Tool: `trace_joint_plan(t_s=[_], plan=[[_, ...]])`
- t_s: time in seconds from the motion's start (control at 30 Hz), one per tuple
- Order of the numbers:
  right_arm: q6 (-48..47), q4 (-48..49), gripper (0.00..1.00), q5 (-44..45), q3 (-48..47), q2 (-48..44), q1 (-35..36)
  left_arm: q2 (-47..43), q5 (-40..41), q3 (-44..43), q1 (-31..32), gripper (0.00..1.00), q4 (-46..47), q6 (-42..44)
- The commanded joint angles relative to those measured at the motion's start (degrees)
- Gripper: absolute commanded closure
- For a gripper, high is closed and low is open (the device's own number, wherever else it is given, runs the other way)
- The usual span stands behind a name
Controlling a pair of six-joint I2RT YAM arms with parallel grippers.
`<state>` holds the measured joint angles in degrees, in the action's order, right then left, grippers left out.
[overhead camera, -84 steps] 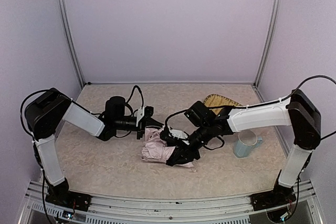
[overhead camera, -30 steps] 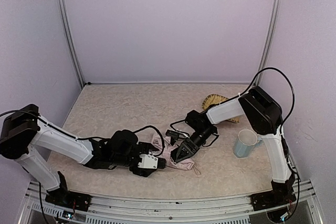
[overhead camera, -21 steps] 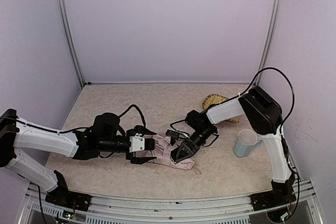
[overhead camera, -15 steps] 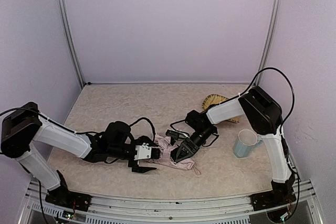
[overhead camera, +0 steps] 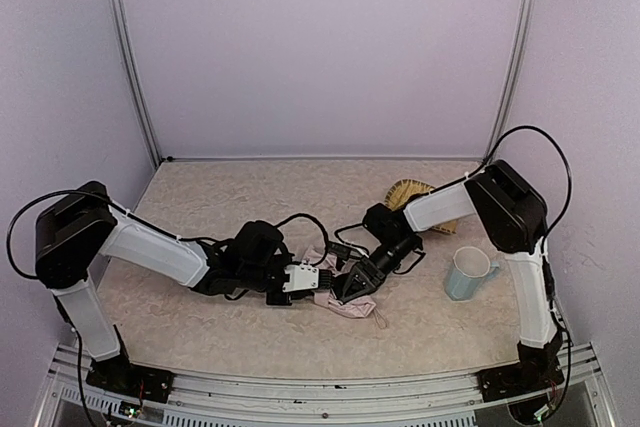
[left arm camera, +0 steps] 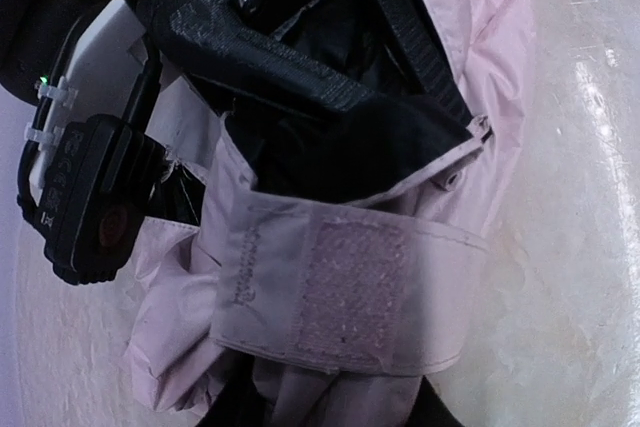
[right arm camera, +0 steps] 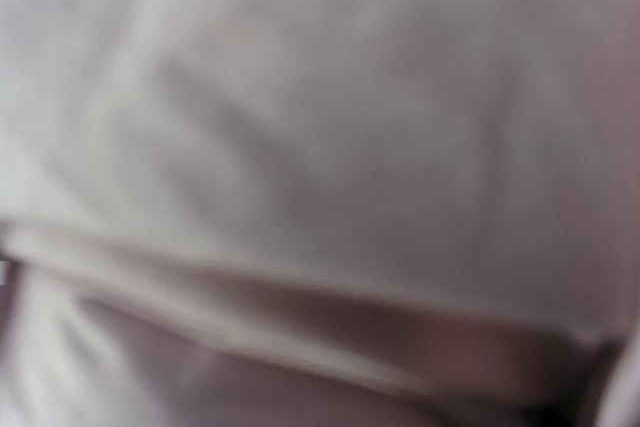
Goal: Put away the umbrella
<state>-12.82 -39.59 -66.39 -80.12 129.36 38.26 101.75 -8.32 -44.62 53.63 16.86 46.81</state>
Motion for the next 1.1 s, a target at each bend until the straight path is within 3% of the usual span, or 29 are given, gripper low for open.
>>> trace_joint_plan(t_s=[0.0, 0.1, 0.17, 0.5, 0.67, 0.83, 0.93, 1.07], plan=[[7.4, 8.3, 0.6, 13.4, 5.1, -4.6, 0.5, 3.5, -5.0, -1.4, 0.6, 0.76, -12.2, -4.1], [9.2, 12.8, 0.37, 15.7, 9.5, -11.2, -0.2, 4.5, -8.5, -2.5, 0.6, 0.82, -15.7, -3.8], [9.7, 15.4, 0.3, 19.3, 12.7, -15.8, -0.8, 5.5, -9.5, -3.7, 0.4, 0.85, -17.2, -4.0], [6.8, 24.6, 0.29, 34.7, 24.5, -41.3, -1.3, 11.2, -14.8, -11.8, -0.9, 0.86, -28.2, -3.2], [1.7, 36.6, 0.27, 37.1, 34.8, -50.1, 4.9, 14.8, -20.2, -17.6, -2.8, 0.86, -35.6, -3.1], [-2.4, 45.7, 0.23, 47.0, 41.3, -50.9, 11.5, 19.2, -24.0, -24.2, -4.3, 0.87, -42.7, -3.9], [-4.4, 45.1, 0.21, 54.5, 41.2, -48.3, 13.4, 20.9, -24.3, -27.4, -4.4, 0.87, -46.1, -4.4], [-7.0, 43.3, 0.2, 56.3, 41.4, -45.9, 14.1, 23.3, -23.7, -31.4, -4.5, 0.87, -50.8, -4.4]])
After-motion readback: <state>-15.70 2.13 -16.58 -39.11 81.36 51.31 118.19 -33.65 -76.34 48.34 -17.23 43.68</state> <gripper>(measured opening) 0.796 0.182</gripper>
